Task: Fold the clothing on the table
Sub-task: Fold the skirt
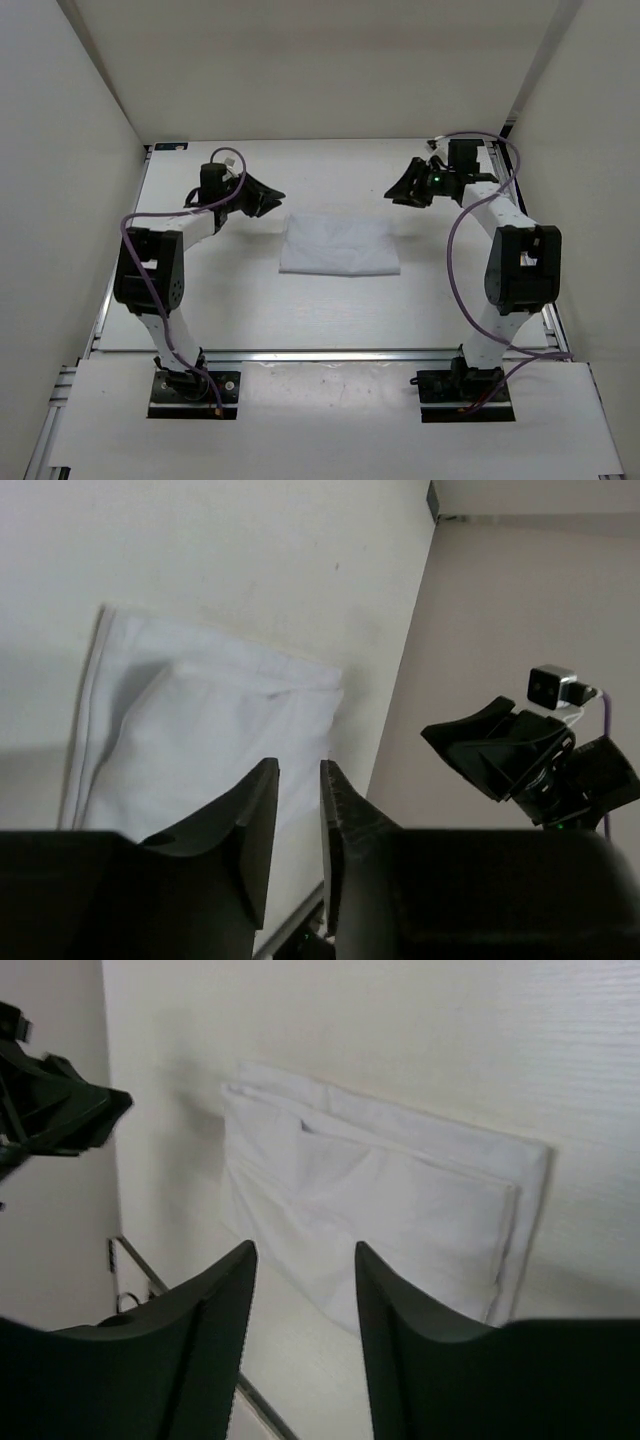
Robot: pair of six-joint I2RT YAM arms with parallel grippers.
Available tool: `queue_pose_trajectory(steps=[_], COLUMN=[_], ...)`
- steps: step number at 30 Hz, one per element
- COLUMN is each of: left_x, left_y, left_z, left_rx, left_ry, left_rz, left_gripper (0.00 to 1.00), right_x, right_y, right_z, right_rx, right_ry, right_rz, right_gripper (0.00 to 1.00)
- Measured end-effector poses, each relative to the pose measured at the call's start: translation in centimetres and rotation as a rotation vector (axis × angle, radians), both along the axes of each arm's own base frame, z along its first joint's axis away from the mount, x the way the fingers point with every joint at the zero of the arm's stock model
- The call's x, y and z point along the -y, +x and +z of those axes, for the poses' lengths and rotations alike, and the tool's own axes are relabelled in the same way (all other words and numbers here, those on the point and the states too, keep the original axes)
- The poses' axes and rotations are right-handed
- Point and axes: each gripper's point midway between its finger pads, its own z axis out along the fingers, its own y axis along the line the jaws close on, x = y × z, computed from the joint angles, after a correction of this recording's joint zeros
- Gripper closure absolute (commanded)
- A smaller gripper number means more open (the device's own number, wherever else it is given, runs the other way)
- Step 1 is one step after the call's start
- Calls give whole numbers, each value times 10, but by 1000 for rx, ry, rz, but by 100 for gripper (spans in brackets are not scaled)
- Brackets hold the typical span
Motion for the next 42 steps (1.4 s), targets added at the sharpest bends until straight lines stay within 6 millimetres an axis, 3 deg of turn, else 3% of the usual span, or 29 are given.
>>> queue_pose_trajectory(steps=[4,8,12,17,22,29,31,32,37,42], left_x=[-1,20,34,7,-21,-32,-33,-33,-34,-33], left_y=[-48,-95,-118,-109,-88,-92,-95,-98,-101,-97], left_z=[-8,-24,-43,-59,-63,-100,-106,-109,-117,-118], left_rx=[-18,-38,-46,-48,-25,-100,-112,-115,-135,-130], left_ry=[21,85,213,449,610,696,683,670,602,578], left_rz=[-46,-144,-223,-181,-125,-141,-145,-151,-148,-146], left_gripper=[100,100,100,100,100,100,89,73,80,86], right_x=[-23,-1,33,50,55,48,45,43,38,35], right_y=[-33,-67,-96,-110,-104,-94,-88,-85,-76,-78], right_z=[-6,-29,-56,-72,-81,-108,-108,-107,-104,-118], right_rx=[7,-61,-150,-199,-221,-297,-289,-284,-257,-300], right_ry=[-103,-170,-197,-194,-151,-120,-113,-110,-101,-92], right_rz=[84,56,-19,-49,-49,-22,-13,-10,-2,2], right_gripper=[46,46,44,41,39,40,40,40,41,42])
